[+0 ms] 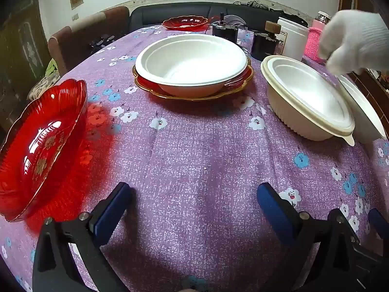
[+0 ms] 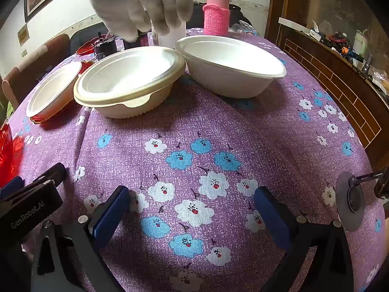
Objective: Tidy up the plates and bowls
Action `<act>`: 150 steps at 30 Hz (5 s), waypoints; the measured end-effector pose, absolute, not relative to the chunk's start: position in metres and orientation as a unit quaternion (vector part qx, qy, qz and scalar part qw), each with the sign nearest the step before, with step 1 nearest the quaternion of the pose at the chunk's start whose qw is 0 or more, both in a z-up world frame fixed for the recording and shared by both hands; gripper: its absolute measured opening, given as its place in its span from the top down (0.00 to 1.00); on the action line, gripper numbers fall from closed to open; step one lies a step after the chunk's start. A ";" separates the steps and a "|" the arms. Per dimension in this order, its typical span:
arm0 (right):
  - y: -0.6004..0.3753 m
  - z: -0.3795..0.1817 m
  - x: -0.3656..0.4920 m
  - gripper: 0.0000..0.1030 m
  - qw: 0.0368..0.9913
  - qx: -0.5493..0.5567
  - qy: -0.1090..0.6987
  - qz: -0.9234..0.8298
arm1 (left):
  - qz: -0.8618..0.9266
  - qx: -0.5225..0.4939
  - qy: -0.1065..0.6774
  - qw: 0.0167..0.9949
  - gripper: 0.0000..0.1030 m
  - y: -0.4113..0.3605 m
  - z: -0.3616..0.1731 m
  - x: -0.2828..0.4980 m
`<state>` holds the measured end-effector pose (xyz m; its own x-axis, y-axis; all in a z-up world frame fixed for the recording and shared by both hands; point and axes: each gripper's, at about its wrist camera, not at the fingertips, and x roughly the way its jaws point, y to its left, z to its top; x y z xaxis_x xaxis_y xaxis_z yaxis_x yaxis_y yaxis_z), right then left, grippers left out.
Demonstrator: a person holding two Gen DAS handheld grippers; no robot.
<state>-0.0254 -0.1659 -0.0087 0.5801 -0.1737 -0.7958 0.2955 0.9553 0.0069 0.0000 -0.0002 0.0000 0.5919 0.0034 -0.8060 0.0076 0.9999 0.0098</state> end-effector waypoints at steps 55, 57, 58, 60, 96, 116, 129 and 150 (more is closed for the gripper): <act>-0.164 -0.010 -0.027 0.01 0.886 0.071 0.438 -0.132 | -0.001 0.005 0.452 0.892 0.00 0.000 0.000 0.000; -0.164 -0.010 -0.027 0.01 0.886 0.071 0.438 -0.132 | -0.001 0.005 0.452 0.892 0.00 0.000 0.000 0.000; -0.164 -0.010 -0.027 0.01 0.886 0.071 0.438 -0.132 | -0.001 0.005 0.452 0.892 0.00 0.000 0.000 0.000; -0.164 -0.010 -0.026 0.01 0.886 0.071 0.438 -0.132 | -0.001 0.005 0.452 0.892 0.00 0.000 0.000 0.000; -0.164 -0.011 -0.026 0.01 0.886 0.071 0.438 -0.132 | -0.001 0.005 0.452 0.892 0.00 0.000 0.000 0.000; -0.165 -0.011 -0.027 0.01 0.886 0.071 0.438 -0.131 | -0.002 0.004 0.452 0.892 0.00 0.001 0.000 0.002; -0.165 -0.011 -0.026 0.01 0.886 0.071 0.438 -0.131 | -0.002 0.004 0.452 0.892 0.00 0.002 0.001 0.002; -0.167 -0.009 -0.030 0.01 0.875 0.079 0.464 -0.111 | -0.066 0.040 0.475 0.876 0.00 0.009 0.001 -0.051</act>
